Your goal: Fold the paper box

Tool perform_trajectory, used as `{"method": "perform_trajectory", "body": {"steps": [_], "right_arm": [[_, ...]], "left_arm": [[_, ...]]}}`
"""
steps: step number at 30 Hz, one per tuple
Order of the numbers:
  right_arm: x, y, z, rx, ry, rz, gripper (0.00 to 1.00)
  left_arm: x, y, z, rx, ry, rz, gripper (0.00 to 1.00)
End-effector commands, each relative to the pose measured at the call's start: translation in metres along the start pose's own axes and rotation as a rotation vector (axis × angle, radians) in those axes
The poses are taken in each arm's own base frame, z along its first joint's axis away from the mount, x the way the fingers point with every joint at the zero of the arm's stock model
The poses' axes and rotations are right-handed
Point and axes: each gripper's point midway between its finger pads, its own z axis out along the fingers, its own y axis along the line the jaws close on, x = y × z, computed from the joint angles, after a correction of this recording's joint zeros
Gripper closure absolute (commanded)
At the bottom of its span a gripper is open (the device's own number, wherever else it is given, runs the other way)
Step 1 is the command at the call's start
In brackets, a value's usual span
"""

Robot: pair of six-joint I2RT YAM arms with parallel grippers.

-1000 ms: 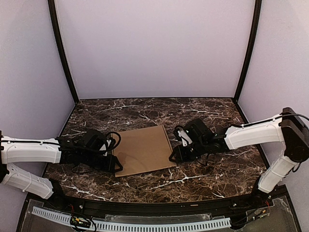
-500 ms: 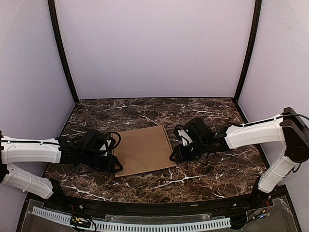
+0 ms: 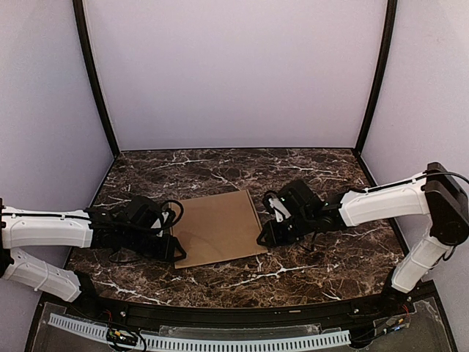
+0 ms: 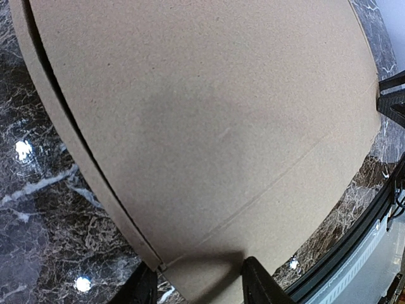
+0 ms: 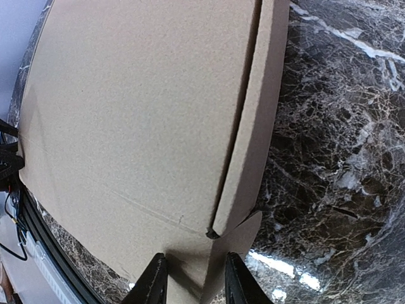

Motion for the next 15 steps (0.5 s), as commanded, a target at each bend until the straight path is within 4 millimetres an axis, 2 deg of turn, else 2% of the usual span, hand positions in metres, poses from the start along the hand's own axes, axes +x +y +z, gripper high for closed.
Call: {"method": "perform_trajectory", "body": {"steps": [1, 10, 15], "right_arm": [[-0.0041, 0.0059, 0.0031, -0.017, -0.008, -0.005, 0.70], [-0.0058, 0.0074, 0.0019, -0.021, -0.014, 0.000, 0.71], [-0.0050, 0.0032, 0.0019, 0.001, -0.012, 0.002, 0.61]], "left_arm": [[0.0002, 0.0045, -0.0026, -0.024, 0.005, 0.012, 0.55], [-0.0006, 0.0029, -0.0032, -0.021, 0.004, 0.015, 0.55], [-0.0003, 0.0030, -0.0033, -0.020, 0.005, 0.015, 0.54]]}}
